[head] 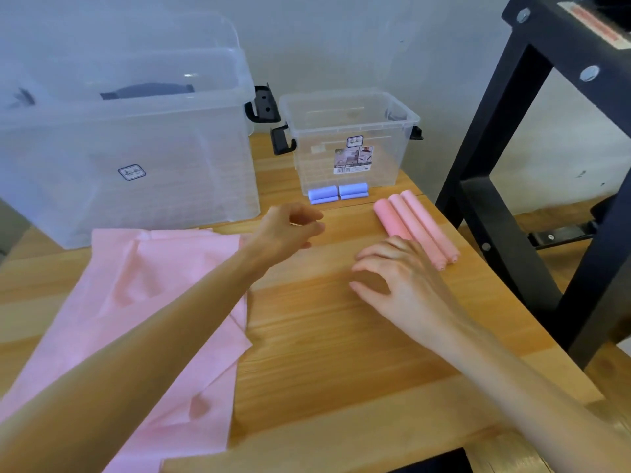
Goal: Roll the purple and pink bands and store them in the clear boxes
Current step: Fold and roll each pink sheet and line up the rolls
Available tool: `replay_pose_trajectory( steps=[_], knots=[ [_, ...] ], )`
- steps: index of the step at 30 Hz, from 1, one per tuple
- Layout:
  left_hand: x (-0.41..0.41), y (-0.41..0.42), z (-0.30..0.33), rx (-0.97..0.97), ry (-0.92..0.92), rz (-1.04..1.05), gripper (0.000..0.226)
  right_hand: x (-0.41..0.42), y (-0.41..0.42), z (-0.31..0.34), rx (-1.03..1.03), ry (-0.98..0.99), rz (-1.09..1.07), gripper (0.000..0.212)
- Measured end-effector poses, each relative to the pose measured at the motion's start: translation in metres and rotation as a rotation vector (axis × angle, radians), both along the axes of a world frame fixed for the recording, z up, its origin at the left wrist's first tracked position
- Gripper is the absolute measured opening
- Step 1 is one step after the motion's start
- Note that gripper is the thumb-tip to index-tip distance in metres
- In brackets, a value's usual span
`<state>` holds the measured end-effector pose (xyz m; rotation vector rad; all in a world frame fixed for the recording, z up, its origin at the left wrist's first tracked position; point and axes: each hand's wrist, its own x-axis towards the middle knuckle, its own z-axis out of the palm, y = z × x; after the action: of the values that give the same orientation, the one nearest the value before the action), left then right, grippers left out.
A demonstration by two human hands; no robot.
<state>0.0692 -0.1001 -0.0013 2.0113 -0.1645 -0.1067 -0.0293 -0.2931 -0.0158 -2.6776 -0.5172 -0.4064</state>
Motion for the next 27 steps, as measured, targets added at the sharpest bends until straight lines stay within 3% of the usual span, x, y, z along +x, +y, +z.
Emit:
replay_pose_trajectory(
  steps=[10, 18, 20, 23, 27],
  knots=[
    [-0.025, 0.084, 0.019, -0.012, -0.013, 0.081, 0.017, -0.003, 0.076, 0.001, 0.085, 0.028, 0.193, 0.020],
    [-0.071, 0.162, 0.012, 0.029, -0.003, 0.212, 0.012, -0.012, 0.126, -0.005, 0.111, 0.066, 0.326, 0.007],
    [-0.087, 0.183, 0.006, 0.043, -0.008, 0.238, 0.014, -0.014, 0.130, -0.006, 0.124, 0.143, 0.352, 0.009],
    [-0.112, 0.206, -0.001, 0.113, -0.051, 0.248, 0.016, -0.019, 0.127, -0.006, 0.155, 0.348, 0.407, 0.029],
    [-0.146, 0.225, -0.009, 0.180, -0.097, 0.262, 0.019, -0.019, 0.129, -0.008, 0.218, 0.330, 0.379, 0.005]
  ],
)
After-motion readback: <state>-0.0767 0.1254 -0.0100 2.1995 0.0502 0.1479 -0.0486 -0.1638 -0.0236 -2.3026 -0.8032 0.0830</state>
